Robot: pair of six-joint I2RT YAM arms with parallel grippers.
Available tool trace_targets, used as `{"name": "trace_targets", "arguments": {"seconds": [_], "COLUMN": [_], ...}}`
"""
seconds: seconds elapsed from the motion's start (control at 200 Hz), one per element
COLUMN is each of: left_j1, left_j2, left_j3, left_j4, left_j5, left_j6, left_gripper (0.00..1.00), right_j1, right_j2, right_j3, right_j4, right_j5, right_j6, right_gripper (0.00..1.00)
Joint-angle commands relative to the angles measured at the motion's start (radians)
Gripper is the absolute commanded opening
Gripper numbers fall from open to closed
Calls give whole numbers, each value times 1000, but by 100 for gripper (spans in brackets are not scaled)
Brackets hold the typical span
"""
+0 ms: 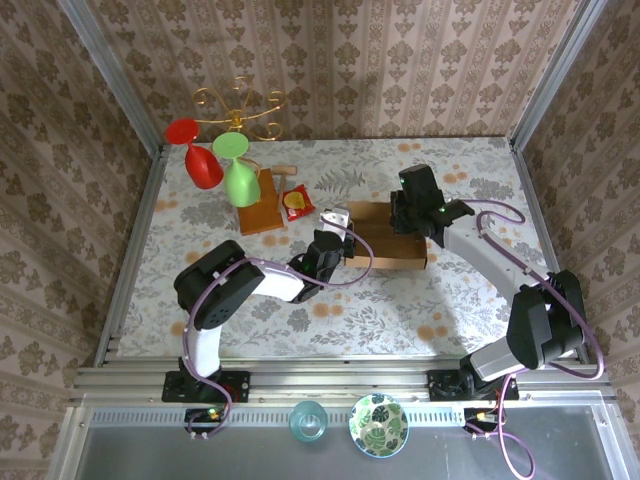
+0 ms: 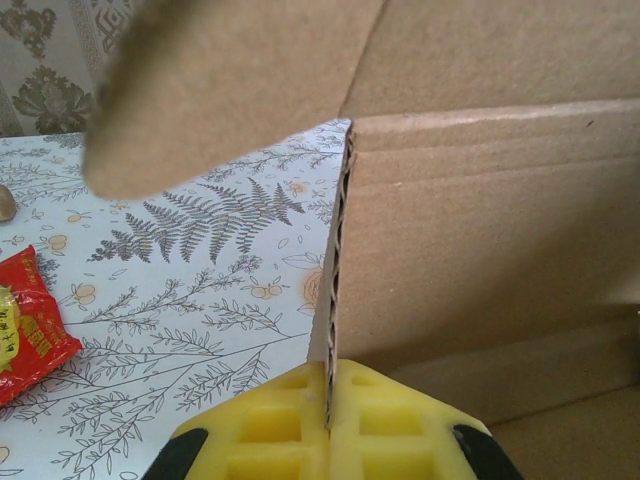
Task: Fold the paper box
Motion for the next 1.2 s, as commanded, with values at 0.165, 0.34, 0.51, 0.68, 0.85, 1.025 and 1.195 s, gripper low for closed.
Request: {"name": "trace_targets", "arguments": {"seconds": [0.165, 0.34, 0.51, 0.68, 0.85, 1.025, 1.195], "left_j1": [11, 7, -23, -19, 106, 181, 190], "left_j2": [-33, -160, -337, -533, -569, -469, -346], "left_j3": [-4, -51, -137, -166, -44, 102, 196], "left_j4": [-133, -192, -313, -543, -807, -914, -950], "left_j5": [35, 98, 146, 134, 295, 482, 594], "left_j6": [-29, -115, -220, -337, -506, -590, -623], "left_gripper": [20, 37, 41, 43, 44, 44, 45], "right_j1": [-4, -5, -11, -14, -20, -24, -38], "right_j2": [-45, -78, -82, -119, -130, -138, -139], "right_j3": [-89, -179, -237, -269, -316, -384, -446], "right_j4": [12, 53, 89, 96, 90, 90, 82], "right_j5": [-14, -35, -44, -61, -108, -132, -147], "right_j6": [17, 14, 12, -5, -78, -187, -275], "right_gripper": [9, 5, 4, 4, 6, 10, 26]}}
